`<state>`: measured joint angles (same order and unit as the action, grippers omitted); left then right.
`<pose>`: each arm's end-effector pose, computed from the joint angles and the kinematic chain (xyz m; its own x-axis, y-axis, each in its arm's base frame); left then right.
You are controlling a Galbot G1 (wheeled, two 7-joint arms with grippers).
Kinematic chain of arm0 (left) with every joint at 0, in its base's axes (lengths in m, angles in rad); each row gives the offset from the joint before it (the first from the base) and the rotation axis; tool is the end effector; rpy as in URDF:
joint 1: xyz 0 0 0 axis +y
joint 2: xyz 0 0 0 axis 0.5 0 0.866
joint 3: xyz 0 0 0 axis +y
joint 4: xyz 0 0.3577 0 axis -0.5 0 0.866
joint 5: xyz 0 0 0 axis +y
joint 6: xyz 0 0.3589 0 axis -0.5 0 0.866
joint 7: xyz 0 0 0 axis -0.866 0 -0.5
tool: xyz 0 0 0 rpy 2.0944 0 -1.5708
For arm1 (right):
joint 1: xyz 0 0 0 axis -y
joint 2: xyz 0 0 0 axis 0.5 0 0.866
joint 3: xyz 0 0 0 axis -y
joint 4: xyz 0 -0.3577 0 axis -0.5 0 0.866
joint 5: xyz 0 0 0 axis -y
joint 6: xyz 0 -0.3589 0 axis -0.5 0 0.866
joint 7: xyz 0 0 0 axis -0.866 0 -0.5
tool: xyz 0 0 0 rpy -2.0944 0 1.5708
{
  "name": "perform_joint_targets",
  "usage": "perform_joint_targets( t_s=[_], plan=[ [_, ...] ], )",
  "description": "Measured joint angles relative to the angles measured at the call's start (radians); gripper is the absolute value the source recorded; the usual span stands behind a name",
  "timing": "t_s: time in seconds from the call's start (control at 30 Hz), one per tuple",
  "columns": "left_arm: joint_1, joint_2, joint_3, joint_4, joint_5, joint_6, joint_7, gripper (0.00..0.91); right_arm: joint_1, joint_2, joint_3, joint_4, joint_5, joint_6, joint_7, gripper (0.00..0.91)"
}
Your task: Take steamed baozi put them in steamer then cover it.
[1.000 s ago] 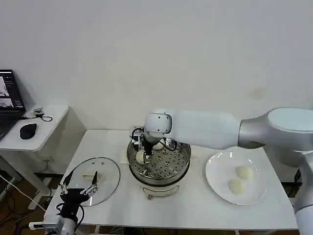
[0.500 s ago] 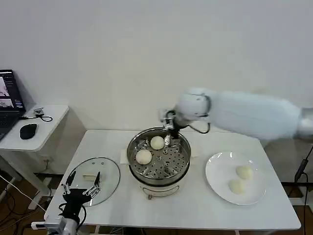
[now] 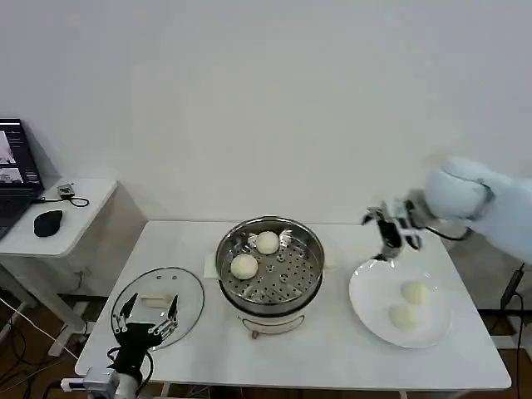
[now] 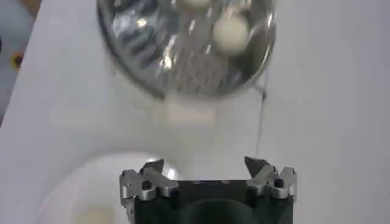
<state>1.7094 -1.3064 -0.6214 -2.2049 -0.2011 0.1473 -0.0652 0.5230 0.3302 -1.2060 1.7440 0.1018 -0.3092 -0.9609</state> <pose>0.1454 0.0652 -0.2815 -0.9859 0.0029 0.1671 0.0163 0.9968 0.0783 0.4261 -0.1667 -0.0562 -0.3896 -0.1393 0.9104 -0.9037 -0.1329 -0.4071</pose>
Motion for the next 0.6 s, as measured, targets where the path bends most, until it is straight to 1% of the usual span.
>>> perform_joint_targets(
  t_s=[0.13,0.27,0.43,0.5,0.6],
  plan=[
    [0.006,-0.003,0.005,0.003,0.007,-0.002,0.001,0.907,-0.139,-0.069,0.102,0.003,-0.064,0.029,0.001,0.907],
    [0.01,-0.006,0.006,0.007,0.014,-0.003,0.003,0.907,-0.346,-0.102,0.267,0.001,-0.113,0.052,0.002,0.907],
    [0.014,-0.008,0.006,0.006,0.02,-0.003,0.005,0.907,-0.614,-0.109,0.491,-0.014,-0.164,0.068,0.002,0.907],
    [0.017,-0.011,0.005,0.005,0.024,-0.003,0.005,0.907,-0.706,-0.104,0.562,-0.022,-0.183,0.071,0.002,0.907],
    [0.023,-0.013,0.005,0.005,0.029,-0.003,0.005,0.907,-0.814,-0.093,0.64,-0.035,-0.207,0.077,0.002,0.907]
  ],
)
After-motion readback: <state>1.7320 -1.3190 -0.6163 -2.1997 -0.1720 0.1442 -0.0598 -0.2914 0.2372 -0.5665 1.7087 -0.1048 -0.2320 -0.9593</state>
